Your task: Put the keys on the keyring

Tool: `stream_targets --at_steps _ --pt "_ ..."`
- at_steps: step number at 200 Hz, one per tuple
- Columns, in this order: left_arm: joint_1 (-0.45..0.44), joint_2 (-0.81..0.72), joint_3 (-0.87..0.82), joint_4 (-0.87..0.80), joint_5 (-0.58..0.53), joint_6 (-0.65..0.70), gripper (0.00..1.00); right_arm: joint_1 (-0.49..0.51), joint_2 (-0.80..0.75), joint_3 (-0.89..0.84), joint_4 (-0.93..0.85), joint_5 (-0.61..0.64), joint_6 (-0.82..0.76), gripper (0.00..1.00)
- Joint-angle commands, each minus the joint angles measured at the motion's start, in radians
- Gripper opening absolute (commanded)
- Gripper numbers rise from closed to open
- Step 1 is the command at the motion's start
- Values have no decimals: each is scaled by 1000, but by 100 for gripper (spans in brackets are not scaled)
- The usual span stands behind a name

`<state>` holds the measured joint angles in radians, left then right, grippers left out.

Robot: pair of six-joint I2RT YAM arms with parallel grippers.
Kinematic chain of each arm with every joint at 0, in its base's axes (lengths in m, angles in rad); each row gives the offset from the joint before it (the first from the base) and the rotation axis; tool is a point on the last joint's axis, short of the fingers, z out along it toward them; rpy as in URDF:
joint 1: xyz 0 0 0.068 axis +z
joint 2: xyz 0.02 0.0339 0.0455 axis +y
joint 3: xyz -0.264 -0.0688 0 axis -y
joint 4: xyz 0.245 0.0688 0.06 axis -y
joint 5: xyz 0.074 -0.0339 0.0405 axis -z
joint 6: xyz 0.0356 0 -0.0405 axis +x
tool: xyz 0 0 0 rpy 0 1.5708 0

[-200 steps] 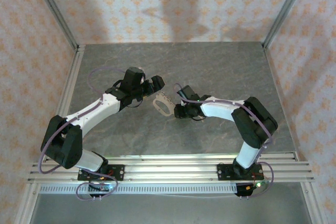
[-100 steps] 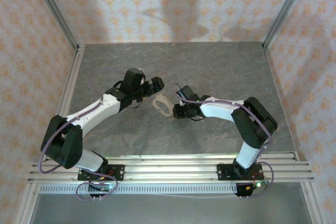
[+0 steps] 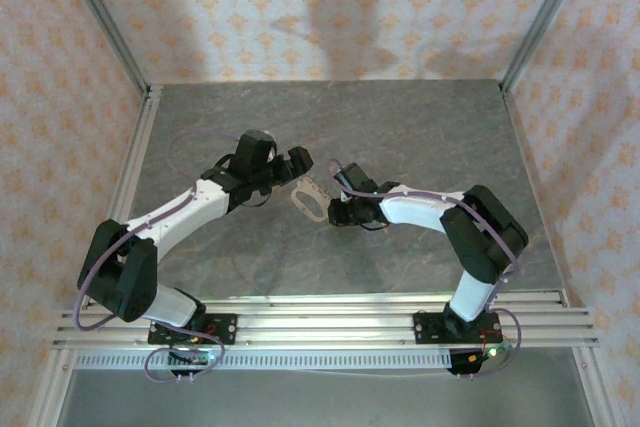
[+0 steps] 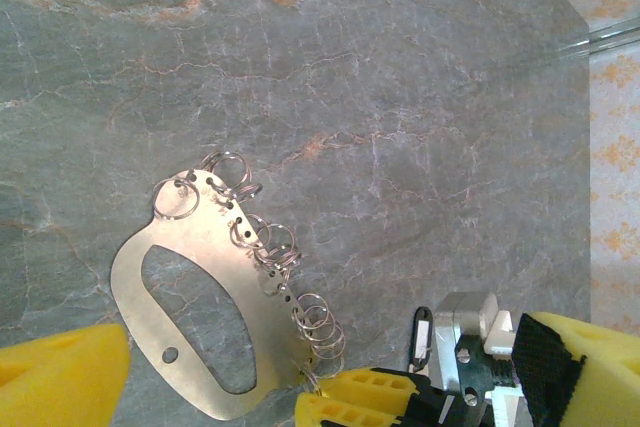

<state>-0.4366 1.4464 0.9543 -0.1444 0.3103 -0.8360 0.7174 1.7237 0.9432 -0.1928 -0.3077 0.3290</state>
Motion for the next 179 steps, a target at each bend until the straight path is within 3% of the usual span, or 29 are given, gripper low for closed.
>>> stream_targets --at_steps 1,179 --pt "6 -6 -9 19 3 8 100 5 13 34 -6 41 -3 25" --pt "6 0 -3 23 6 8 100 5 18 40 -49 78 -39 18"
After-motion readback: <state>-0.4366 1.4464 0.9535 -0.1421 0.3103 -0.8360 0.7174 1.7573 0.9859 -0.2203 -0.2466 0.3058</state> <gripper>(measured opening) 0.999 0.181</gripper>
